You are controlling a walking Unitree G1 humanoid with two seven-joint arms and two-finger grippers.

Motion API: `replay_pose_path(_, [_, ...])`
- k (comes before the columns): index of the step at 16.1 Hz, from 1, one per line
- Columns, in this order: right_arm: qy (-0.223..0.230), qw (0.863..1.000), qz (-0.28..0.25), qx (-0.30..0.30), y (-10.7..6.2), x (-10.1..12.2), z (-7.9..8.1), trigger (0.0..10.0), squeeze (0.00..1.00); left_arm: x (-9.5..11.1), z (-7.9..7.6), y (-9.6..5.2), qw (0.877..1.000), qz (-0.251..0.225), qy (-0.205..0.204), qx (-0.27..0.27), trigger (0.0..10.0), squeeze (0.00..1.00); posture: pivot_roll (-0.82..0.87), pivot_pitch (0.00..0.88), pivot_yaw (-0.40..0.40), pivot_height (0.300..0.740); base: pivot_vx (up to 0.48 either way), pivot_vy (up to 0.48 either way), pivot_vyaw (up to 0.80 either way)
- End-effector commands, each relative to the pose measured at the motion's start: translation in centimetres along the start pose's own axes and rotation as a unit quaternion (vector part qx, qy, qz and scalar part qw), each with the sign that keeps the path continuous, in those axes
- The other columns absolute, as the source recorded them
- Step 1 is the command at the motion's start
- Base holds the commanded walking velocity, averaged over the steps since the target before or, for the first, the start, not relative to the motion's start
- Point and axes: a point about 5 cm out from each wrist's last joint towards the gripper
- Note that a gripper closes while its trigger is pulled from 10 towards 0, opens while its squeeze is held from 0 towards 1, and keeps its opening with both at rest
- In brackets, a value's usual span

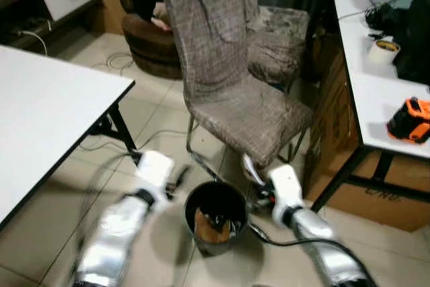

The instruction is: Picking trash to rubbish bin

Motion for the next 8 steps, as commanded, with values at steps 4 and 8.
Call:
replay_pose_path(4, [-0.011,0.999,-0.005,0.044,1.8,1.1,0.6,10.0,0.00,0.0,0.8,-0.7,1.000,0.004,0.009,0.012,10.0,0.00,-0.04,0.112,-0.024,0.740,0.364,0.000,0.00])
replay_pose_path(8, [-0.027,0.998,0.005,0.052,3.4,1.5,0.6,10.0,0.00,0.0,0.8,-1.6,1.000,0.012,0.016,0.000,10.0,0.00,-0.02,0.140,-0.019,0.740,0.247,0.000,0.00])
Point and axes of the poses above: a point about 5 cm out from each wrist's last joint towards the gripper, its own y axis pointing out of the wrist towards the gripper, its own x axis along the axis of the wrist's last joint, z = x × y, and after that the axes turned 13 degrees about -y, right-handed
